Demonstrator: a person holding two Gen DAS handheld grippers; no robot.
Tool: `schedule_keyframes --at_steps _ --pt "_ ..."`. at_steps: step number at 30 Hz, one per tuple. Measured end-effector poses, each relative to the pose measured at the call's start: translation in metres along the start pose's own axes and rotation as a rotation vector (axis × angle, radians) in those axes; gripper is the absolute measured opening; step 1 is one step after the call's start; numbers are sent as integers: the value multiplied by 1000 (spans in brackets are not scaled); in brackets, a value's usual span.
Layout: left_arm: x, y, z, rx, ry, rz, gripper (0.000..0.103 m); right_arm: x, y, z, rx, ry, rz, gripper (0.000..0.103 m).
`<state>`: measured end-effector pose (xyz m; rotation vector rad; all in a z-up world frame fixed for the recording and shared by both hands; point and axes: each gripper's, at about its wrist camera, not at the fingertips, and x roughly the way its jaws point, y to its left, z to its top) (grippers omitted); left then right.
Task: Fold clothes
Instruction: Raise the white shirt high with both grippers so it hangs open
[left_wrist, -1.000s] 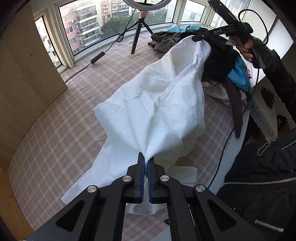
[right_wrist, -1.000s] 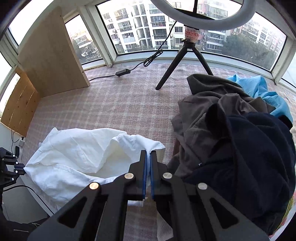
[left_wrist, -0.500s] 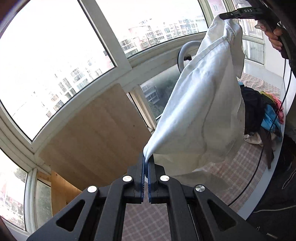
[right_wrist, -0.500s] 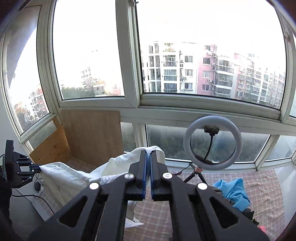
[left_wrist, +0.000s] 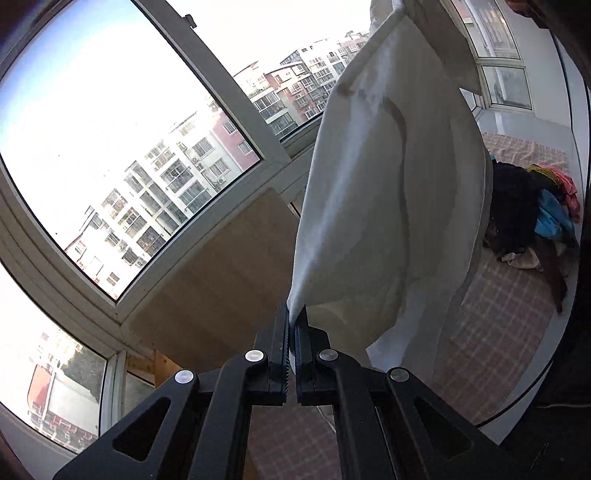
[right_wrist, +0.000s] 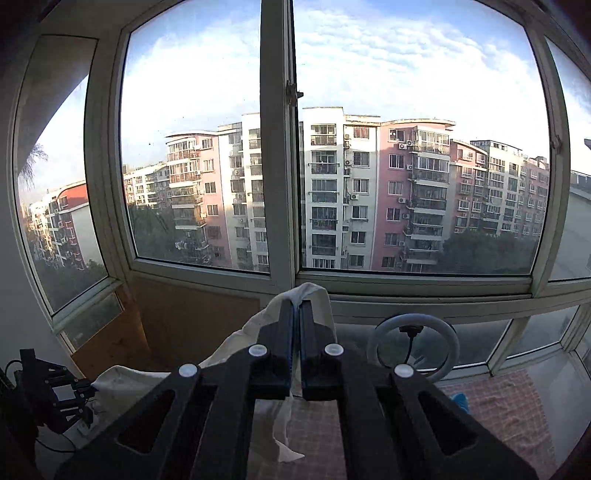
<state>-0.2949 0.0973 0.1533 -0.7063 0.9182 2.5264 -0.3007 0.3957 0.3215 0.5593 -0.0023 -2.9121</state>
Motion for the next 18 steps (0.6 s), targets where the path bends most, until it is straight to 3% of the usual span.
schedule_keyframes --at_steps 2,4,6,11,14,16,17,18 --pt "-7 8 -4 -17 -23 -12 2 -8 11 2 -18 -31 10 3" --pt "-9 12 -11 -31 -26 -16 2 -2 24 3 -70 3 -56 3" --pt "-7 17 -19 -51 -18 -21 2 -6 28 3 -54 -1 19 3" --pt "6 19 -30 -92 8 -57 2 8 29 -12 -87 52 -16 3" --pt "8 11 -30 -47 7 -4 2 17 32 -19 -80 97 -24 3" --pt "4 19 -30 -118 -66 -24 2 1 33 -20 -73 20 43 3" --pt "14 21 -33 -169 -69 -69 2 -1 30 -23 -49 -31 61 3" --pt "32 17 -36 -177 -21 -81 1 14 28 -31 -34 -15 32 3"
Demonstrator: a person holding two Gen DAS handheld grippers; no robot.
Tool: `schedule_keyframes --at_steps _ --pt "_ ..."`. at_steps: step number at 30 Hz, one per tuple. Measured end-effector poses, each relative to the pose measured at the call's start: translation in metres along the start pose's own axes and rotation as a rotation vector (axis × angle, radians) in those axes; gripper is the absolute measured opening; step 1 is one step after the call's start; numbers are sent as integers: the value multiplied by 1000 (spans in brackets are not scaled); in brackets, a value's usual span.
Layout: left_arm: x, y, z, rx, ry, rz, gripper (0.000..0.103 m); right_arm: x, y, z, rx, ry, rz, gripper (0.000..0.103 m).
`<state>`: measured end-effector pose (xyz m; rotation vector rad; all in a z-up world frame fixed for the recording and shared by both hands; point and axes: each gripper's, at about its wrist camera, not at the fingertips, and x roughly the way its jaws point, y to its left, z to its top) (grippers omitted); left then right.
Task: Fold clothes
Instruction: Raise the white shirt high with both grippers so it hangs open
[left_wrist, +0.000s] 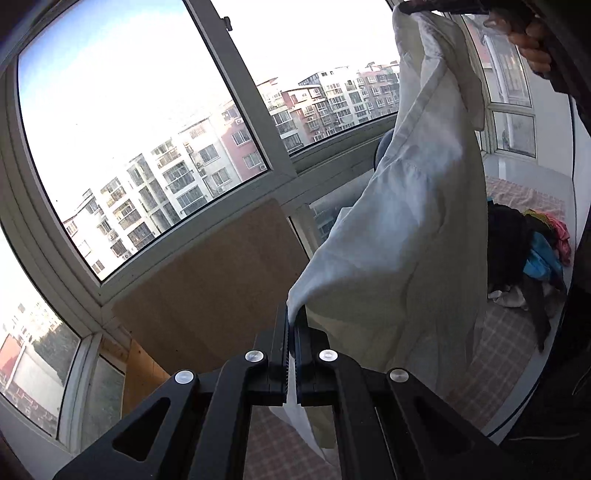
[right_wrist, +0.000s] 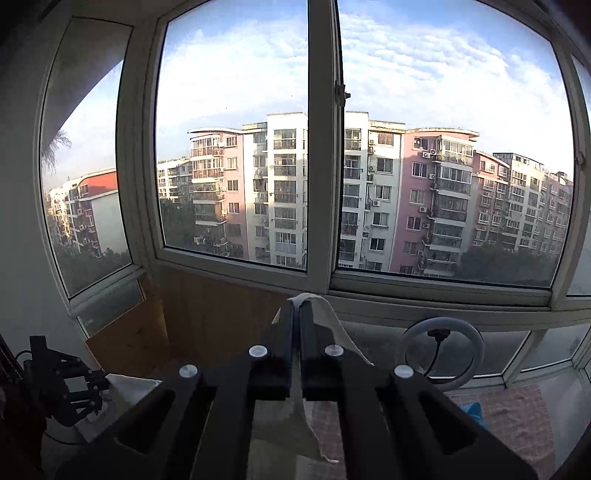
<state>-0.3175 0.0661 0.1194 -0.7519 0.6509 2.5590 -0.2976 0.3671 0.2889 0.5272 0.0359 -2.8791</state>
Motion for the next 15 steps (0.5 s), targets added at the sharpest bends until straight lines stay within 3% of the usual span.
schedule_keyframes --at_steps 2,3,5,7,11,13,15 --pt "33 -6 -7 18 102 1 1 54 2 -26 -33 190 -45 3" --pt "42 -7 -8 25 130 -18 1 69 4 -36 -48 239 -53 2" --pt "31 -5 5 52 101 13 1 68 8 -31 -61 246 -25 2" --pt "-1 0 26 66 24 62 1 41 12 -3 -62 155 -25 3" --pt "-23 -8 31 68 -40 78 2 -10 13 32 -72 -7 -22 3" --pt "13 -18 7 27 26 10 1 7 10 7 -63 12 -16 3" --pt "58 -34 -25 -10 127 -58 1 66 7 -51 -63 197 -7 3"
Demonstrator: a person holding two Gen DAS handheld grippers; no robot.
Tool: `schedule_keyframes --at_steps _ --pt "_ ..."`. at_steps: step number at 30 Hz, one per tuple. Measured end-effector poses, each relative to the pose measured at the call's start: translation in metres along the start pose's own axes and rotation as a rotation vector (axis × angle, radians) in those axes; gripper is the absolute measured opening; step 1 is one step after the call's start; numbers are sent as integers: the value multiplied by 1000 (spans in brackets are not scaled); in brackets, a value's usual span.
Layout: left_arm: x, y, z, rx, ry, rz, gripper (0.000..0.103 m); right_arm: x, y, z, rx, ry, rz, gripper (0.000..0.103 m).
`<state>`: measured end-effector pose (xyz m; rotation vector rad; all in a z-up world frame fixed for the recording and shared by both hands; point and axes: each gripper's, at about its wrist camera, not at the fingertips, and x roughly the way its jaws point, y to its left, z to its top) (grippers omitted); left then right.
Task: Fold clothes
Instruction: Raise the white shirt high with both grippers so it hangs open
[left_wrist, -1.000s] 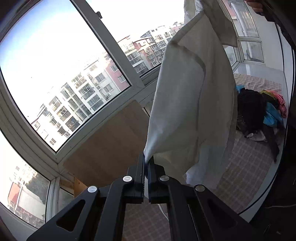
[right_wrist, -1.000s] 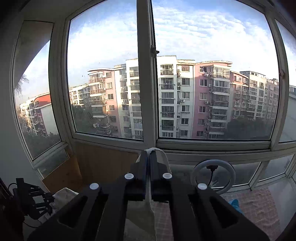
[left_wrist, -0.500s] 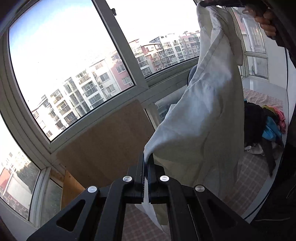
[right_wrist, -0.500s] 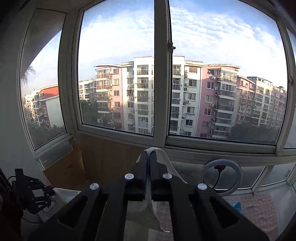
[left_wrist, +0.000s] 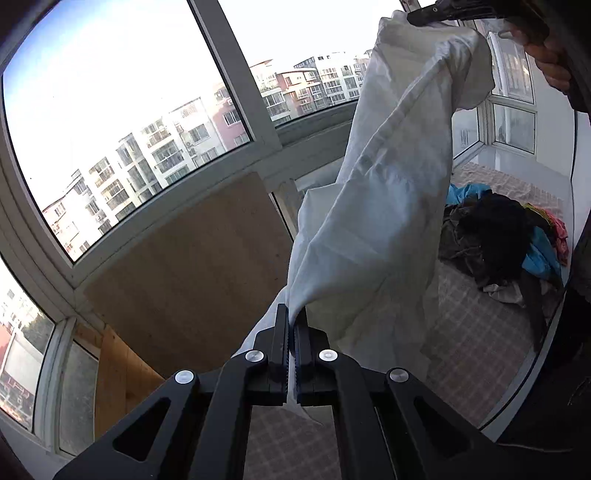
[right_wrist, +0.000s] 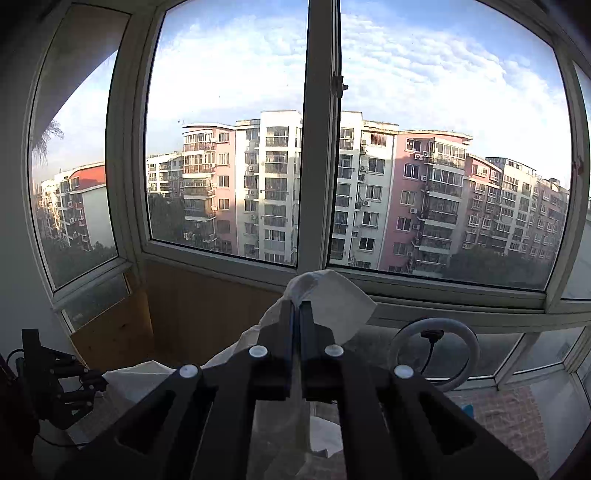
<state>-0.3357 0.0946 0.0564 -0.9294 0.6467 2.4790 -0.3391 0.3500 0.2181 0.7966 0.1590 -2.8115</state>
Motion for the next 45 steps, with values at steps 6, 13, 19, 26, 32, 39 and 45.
schedule_keyframes --at_steps 6,13,19,26,32,39,45 --pt "1 -6 8 -12 26 38 1 85 -13 -49 32 230 -13 2" --pt "-117 32 70 -12 -220 196 2 -81 -4 100 0 -185 -99 2" --pt "-76 21 38 -40 -171 129 2 -57 -11 68 4 -155 -87 3" --pt "76 -8 -46 -129 116 -2 1 136 -36 -96 172 261 24 2" --pt "-37 17 10 -29 -65 163 1 38 -45 -7 138 37 -21 2" --pt "-192 0 50 110 -320 359 2 -142 -16 98 14 -285 -88 3" --pt "-247 -4 46 123 -385 423 2 -207 16 112 -64 -385 -95 3"
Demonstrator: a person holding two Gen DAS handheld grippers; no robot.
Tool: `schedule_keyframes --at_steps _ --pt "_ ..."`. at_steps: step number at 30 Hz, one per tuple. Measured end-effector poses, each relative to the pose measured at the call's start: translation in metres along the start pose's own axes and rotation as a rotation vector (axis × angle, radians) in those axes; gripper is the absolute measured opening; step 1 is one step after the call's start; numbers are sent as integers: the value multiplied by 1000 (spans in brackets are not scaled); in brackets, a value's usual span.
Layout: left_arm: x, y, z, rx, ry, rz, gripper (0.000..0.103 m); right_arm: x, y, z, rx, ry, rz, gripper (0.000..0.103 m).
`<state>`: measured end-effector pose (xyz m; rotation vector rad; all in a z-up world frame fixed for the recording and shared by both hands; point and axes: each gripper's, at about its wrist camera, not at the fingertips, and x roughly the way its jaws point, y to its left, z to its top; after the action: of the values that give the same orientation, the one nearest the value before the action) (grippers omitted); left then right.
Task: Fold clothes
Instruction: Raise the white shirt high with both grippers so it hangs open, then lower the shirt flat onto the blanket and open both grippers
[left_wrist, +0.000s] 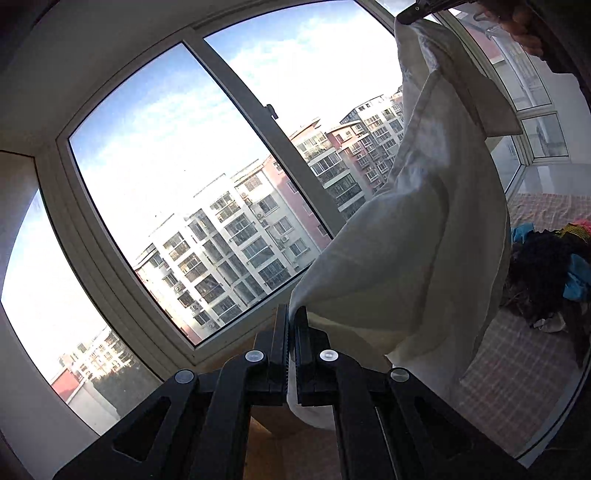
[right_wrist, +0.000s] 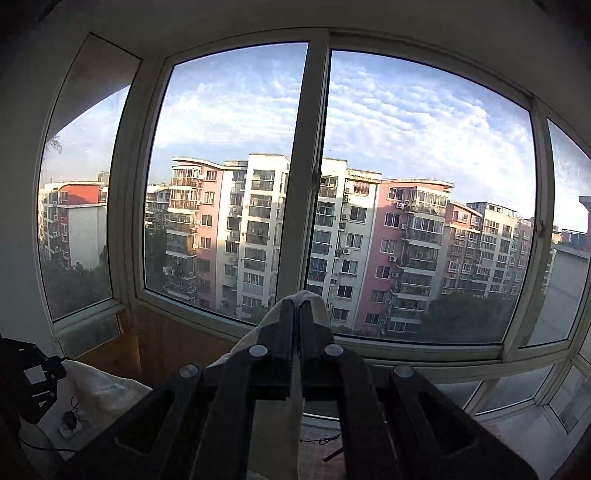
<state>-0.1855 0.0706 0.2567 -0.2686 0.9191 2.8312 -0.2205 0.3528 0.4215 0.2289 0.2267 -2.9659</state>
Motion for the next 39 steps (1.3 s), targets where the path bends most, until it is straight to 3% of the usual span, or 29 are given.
schedule_keyframes --at_steps 6,10,13,17,21,26,32,39 --pt "2 10 -11 -13 46 11 2 4 5 2 -11 0 28 3" --pt "13 -4 -24 -1 107 -26 2 35 8 -10 -23 53 48 3" --pt "37 -19 -42 13 181 -65 2 81 11 -37 -42 133 60 3" --pt "103 -46 -85 5 342 -153 2 180 16 -99 -55 281 75 3" --pt "194 -92 -143 28 519 -218 2 292 30 -178 -123 417 10 3" --pt "292 -152 -210 47 657 -290 2 411 52 -279 -208 555 -31 3" --pt "393 -192 -274 9 785 -353 2 500 57 -378 -238 695 -11 3" --pt "453 -227 -314 40 862 -396 6 560 66 -463 -287 926 -24 8"
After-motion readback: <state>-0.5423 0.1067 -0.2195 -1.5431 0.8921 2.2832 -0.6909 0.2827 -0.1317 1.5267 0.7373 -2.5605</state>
